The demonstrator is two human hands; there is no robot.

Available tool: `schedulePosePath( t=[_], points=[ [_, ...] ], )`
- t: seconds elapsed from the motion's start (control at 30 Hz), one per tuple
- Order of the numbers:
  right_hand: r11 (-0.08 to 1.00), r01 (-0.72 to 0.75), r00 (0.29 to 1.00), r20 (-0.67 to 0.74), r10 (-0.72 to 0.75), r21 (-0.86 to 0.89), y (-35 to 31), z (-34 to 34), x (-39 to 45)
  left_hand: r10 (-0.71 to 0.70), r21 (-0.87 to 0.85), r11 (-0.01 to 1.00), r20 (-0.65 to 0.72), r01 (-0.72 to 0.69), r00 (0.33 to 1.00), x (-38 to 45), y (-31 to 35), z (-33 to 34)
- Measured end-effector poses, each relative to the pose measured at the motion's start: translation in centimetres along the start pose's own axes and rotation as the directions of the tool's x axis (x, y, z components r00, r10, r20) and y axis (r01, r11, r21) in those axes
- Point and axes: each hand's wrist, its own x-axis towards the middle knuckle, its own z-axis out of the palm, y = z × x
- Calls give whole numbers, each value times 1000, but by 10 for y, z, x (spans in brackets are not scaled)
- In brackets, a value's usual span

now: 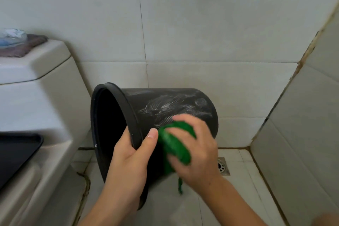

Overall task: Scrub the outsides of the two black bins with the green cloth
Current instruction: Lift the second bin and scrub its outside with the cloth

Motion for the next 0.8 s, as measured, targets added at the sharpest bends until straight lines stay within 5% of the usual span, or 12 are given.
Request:
schedulePosePath(
  t=[0.07, 0.13, 0.43, 0.67, 0.8],
  points=[
    [967, -254, 967, -10, 254, -14, 17, -2, 4, 11, 30, 999, 12, -11, 1000, -2, -1, 0],
    [935, -355, 935, -36, 354, -11, 20, -2, 6, 18, 57, 998, 21, -19, 1000, -4, -2, 0],
    [993, 90, 996, -7, -89, 77, -34, 5, -1, -46, 17, 999, -75, 47, 996, -2, 2, -2],
    [956, -293, 956, -31, 292, -29, -1, -5, 10, 31, 81, 996, -6, -30, 1000, -7, -3, 2],
    [993, -113, 993, -42, 115, 33, -30, 2, 2, 41, 61, 997, -47, -38, 998, -5, -3, 4]
  ],
)
